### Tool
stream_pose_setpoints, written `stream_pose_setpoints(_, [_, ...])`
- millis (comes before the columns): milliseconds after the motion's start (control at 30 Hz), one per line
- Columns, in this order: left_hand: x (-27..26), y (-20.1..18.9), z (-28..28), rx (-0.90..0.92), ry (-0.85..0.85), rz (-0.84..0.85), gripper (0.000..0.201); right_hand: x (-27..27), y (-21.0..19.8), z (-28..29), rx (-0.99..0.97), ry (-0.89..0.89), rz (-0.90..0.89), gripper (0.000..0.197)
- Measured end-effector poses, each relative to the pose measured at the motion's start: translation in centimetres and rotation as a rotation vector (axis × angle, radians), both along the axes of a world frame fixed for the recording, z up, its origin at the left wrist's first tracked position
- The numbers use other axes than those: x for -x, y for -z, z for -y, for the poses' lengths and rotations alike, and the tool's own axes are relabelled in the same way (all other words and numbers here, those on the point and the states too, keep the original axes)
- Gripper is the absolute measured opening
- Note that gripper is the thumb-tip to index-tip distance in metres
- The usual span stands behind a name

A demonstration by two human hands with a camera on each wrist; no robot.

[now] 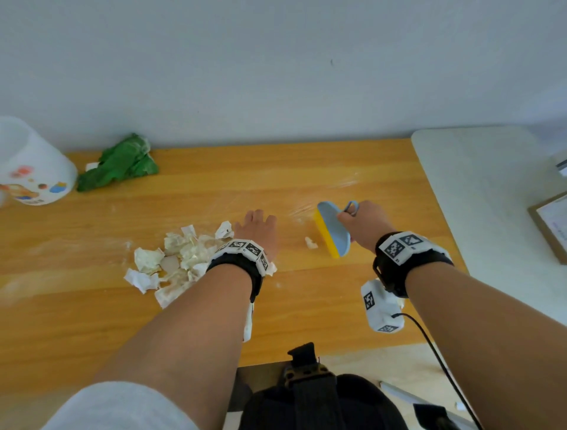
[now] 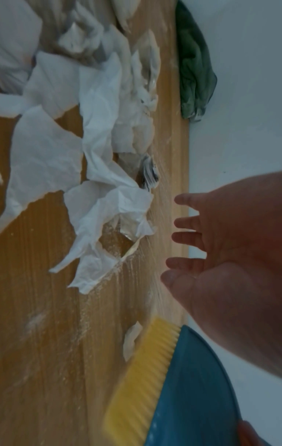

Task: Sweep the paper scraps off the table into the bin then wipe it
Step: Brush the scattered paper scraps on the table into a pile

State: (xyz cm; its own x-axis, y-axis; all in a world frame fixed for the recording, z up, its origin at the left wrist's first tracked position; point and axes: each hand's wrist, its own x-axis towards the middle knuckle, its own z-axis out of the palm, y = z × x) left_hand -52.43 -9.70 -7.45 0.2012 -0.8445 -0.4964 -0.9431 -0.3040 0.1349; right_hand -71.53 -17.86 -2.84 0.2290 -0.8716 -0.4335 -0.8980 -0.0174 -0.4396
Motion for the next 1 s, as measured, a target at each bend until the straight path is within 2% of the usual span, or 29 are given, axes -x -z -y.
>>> stream_pose_setpoints(167, [-2.0,-0.4,-1.5,0.002,-0.017,0.0,0.051,-0.5,-0.9,-1.2,0.127,0.002,-0.183,0.053])
stream_pose_setpoints(333, [-5.2,-0.3,-3.9,-0.017,-0.04,0.018,0.051,-4.2,-0.2,-3.8,0.08,-0.073,-0.224,0.051])
stream_pose_setpoints(467, [-7.0,-0.1,-5.1,-0.016,-0.039,0.011,0.052,-7.5,0.6,-5.4,0.023,-0.11,-0.124,0.051])
stream_pose_setpoints(633, [-8.4,0.1,-6.1,0.009,-0.022,0.016,0.046,-9.2,1.3,-6.5,-0.033,-0.054,0.088,0.049])
stream_pose_setpoints(800, [-7.4,-0.4,-5.2,0.015,0.034,0.017,0.049,-6.9,0.3,-6.4,0.03,0.044,0.081,0.046])
stream_pose_setpoints(1000, [-2.5,-1.2,-2.4,0.047,0.168,-0.015,0.049,-0.9,-0.8,-5.4,0.114,0.176,-0.002,0.042])
